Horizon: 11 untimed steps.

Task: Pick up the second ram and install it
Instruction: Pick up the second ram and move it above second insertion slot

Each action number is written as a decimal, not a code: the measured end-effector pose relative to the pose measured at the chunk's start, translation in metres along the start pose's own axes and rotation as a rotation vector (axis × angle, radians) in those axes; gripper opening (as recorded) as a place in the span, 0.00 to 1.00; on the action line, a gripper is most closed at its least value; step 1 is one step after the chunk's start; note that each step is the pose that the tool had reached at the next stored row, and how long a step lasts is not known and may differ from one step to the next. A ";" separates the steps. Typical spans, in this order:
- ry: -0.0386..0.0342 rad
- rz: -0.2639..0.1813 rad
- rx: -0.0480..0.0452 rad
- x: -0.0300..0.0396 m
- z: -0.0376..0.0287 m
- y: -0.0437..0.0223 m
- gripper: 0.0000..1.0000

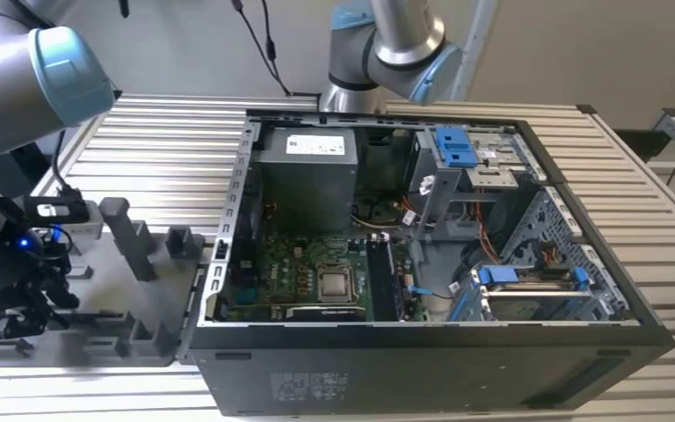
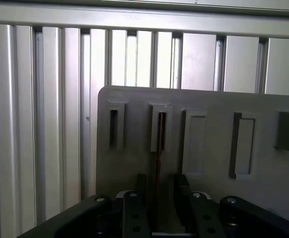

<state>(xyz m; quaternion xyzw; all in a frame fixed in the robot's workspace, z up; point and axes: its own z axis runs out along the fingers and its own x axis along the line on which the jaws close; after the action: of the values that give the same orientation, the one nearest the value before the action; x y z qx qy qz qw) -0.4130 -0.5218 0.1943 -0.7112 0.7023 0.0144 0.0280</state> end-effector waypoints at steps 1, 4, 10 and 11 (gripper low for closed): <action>0.0000 0.000 0.0000 0.0000 0.0000 0.0000 0.36; 0.0000 0.000 0.0000 0.0000 0.0001 0.0001 0.34; 0.0000 0.000 0.0000 0.0000 0.0003 0.0002 0.21; 0.0000 0.000 0.0000 0.0000 0.0003 0.0003 0.21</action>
<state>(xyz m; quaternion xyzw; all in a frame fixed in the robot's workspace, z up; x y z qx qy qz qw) -0.4132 -0.5218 0.1939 -0.7112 0.7023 0.0144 0.0280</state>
